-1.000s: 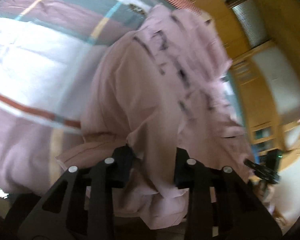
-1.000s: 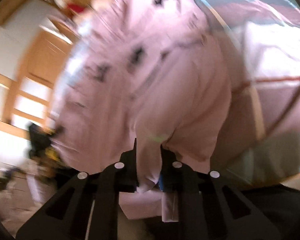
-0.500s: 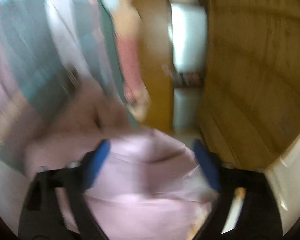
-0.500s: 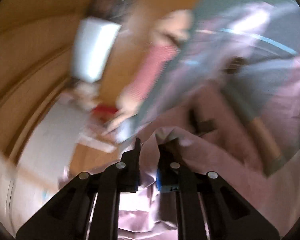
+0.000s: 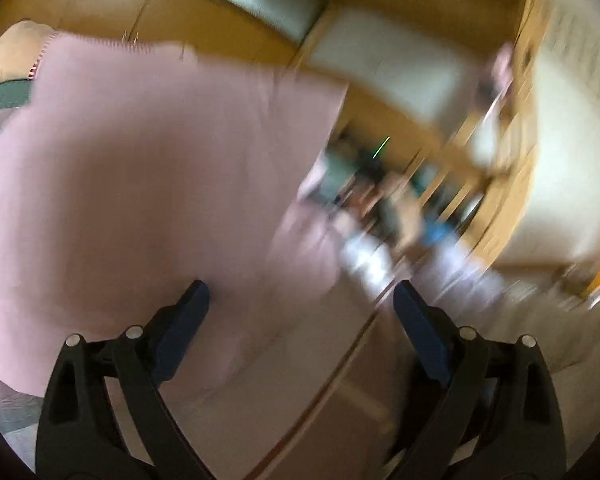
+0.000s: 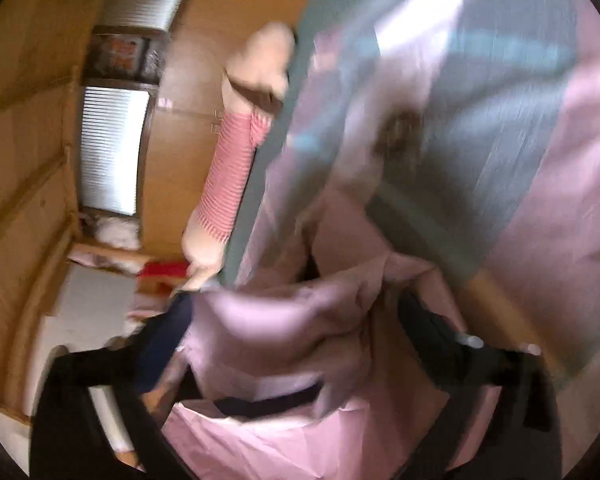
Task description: Fold large clothes
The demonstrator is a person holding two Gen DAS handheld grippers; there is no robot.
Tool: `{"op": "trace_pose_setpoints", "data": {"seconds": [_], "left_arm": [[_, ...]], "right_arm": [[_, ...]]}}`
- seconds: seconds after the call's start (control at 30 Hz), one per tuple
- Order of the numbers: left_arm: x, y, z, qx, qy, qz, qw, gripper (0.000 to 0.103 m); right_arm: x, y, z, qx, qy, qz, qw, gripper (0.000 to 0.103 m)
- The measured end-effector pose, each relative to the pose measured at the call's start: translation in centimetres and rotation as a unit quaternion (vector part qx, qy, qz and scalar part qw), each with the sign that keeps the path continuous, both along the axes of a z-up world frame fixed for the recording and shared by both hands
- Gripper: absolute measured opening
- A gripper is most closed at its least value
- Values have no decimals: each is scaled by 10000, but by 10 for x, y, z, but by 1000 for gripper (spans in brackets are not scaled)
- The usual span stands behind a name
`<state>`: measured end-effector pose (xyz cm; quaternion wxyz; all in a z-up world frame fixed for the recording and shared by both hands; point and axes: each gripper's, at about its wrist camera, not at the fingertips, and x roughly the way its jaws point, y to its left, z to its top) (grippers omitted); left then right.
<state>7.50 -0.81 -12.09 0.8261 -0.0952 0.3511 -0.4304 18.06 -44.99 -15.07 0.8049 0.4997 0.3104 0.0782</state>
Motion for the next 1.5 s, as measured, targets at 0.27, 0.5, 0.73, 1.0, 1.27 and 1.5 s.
{"op": "trace_pose_setpoints", "data": {"seconds": [0.27, 0.5, 0.73, 1.0, 1.27, 1.5], "left_arm": [[70, 31, -34, 729, 496, 2151, 9726, 96], [103, 65, -57, 319, 888, 2941, 9511, 96], [91, 76, -21, 457, 339, 3451, 9368, 98], [105, 126, -49, 1411, 844, 4196, 8927, 98], [98, 177, -48, 932, 1087, 4879, 8611, 61], [78, 176, -28, 1354, 744, 5447, 8243, 73]], "right_arm": [[-62, 162, 63, -3479, -656, 2323, 9059, 95], [-37, 202, 12, -5373, 21, 1742, 8252, 95], [-17, 129, 7, -4892, 310, 727, 8686, 95], [19, 105, -18, -3687, 168, 1253, 9209, 42], [33, 77, 29, -3668, -371, 242, 9293, 6], [44, 54, -19, -3747, 587, -175, 9251, 37]]}}
